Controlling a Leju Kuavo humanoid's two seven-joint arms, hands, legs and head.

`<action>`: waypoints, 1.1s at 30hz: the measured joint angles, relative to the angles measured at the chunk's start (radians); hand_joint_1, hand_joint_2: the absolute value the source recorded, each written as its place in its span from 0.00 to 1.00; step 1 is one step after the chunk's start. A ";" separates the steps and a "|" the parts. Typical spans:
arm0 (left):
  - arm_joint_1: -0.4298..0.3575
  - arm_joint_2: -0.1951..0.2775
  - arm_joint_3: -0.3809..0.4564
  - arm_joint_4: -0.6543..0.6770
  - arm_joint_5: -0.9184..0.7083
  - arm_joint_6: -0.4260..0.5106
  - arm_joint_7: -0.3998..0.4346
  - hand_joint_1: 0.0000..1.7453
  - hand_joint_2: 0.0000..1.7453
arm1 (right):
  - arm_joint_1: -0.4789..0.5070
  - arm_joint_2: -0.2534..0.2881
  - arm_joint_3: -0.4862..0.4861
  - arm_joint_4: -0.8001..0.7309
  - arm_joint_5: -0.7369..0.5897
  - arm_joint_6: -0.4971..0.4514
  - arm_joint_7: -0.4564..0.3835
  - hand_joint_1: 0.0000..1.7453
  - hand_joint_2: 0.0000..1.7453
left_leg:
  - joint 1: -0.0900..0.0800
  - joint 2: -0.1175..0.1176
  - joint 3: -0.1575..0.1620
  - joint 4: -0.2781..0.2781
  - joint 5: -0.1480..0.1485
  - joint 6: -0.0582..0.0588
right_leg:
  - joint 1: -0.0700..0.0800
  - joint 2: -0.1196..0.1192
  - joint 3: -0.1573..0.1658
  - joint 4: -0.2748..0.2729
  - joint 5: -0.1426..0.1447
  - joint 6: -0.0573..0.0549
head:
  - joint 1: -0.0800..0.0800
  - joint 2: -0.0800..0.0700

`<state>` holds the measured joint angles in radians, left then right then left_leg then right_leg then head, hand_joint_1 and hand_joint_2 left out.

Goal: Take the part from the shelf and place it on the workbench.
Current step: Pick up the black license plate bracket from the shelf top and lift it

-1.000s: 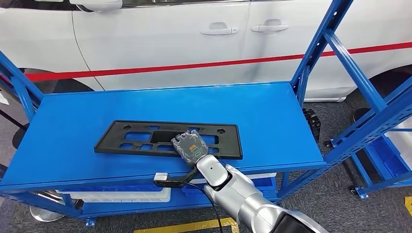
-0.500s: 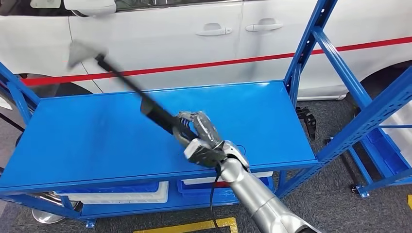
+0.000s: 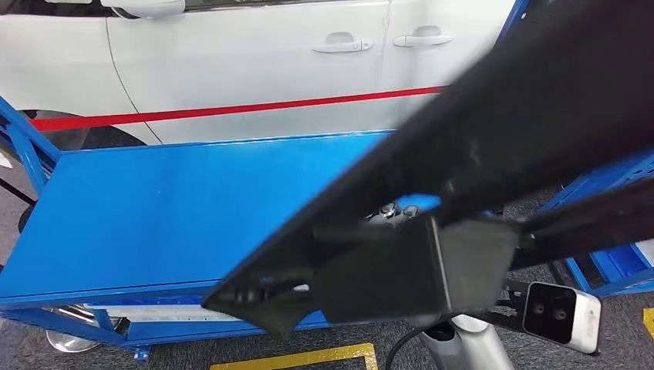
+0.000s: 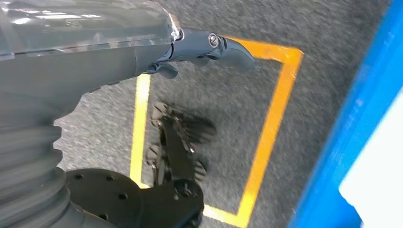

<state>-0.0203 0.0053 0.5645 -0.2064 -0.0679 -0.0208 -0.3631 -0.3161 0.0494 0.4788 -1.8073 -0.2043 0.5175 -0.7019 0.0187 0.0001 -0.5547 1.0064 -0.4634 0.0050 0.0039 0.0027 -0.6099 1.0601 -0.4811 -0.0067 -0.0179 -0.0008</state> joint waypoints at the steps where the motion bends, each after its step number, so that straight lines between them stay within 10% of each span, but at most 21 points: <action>1: -0.003 0.000 0.000 0.000 -0.004 0.000 0.005 0.00 1.00 | 0.000 -0.007 0.012 -0.007 -0.005 0.010 0.001 0.95 1.00 | 0.003 0.001 0.002 -0.004 0.003 0.005 | -0.002 0.000 -0.019 0.043 -0.026 0.006 | 0.001 0.000; 5: -0.010 0.000 0.001 0.000 -0.014 0.002 0.019 0.00 1.00 | 0.005 -0.034 0.052 -0.013 -0.002 -0.001 0.011 0.95 1.00 | 0.003 0.002 0.002 -0.004 0.003 0.008 | -0.020 0.000 -0.113 0.235 -0.097 0.023 | 0.002 0.000; 9: -0.011 0.000 0.002 0.000 -0.031 0.016 0.035 0.00 1.00 | 0.013 -0.053 0.091 -0.013 0.068 -0.075 0.032 0.95 1.00 | 0.009 -0.001 0.002 0.008 -0.004 -0.010 | -0.034 0.000 -0.020 0.047 0.005 0.032 | 0.002 0.000; 14: -0.012 -0.002 0.005 0.000 -0.049 0.025 0.040 0.00 1.00 | 0.031 -0.079 0.112 -0.014 0.149 -0.123 0.010 0.95 1.00 | 0.013 -0.002 -0.010 0.016 -0.007 -0.046 | -0.024 0.008 -0.005 -0.013 0.027 0.001 | 0.002 0.000; 20: -0.015 -0.004 0.007 0.000 -0.056 0.025 0.037 0.00 1.00 | 0.036 -0.098 0.115 -0.016 0.178 -0.119 0.010 0.95 1.00 | 0.006 -0.002 -0.096 0.278 -0.178 -0.038 | -0.007 0.019 -0.035 -0.021 0.058 -0.035 | -0.002 0.000; 25: -0.022 -0.002 0.012 -0.001 -0.067 0.007 0.019 0.00 1.00 | 0.033 -0.108 0.127 -0.021 0.220 -0.118 0.010 0.95 1.00 | -0.021 -0.034 0.070 0.032 -0.086 0.003 | 0.004 0.047 -0.063 -0.019 0.092 -0.030 | -0.002 0.000; 29: -0.027 -0.002 0.015 -0.002 -0.084 0.000 0.014 0.00 1.00 | 0.032 -0.113 0.134 -0.037 0.243 -0.120 0.010 0.95 1.00 | -0.032 -0.023 0.078 -0.010 -0.054 0.017 | -0.002 0.059 -0.071 -0.025 0.119 -0.009 | -0.010 0.000; 33: -0.026 -0.003 0.017 -0.002 -0.096 0.005 0.022 0.00 1.00 | 0.035 -0.122 0.135 -0.049 0.248 -0.119 0.011 0.95 1.00 | -0.025 0.015 0.046 -0.028 -0.006 0.033 | -0.003 0.019 -0.116 0.108 -0.026 0.007 | -0.020 0.000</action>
<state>-0.0462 0.0023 0.5811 -0.2083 -0.1637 -0.0158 -0.3407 -0.2810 -0.0722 0.6143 -1.8566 0.0433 0.3989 -0.6913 -0.0067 0.0150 -0.5089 0.9784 -0.4690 0.0375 0.0007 0.0212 -0.7255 1.1683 -0.5072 0.0002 -0.0381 -0.0008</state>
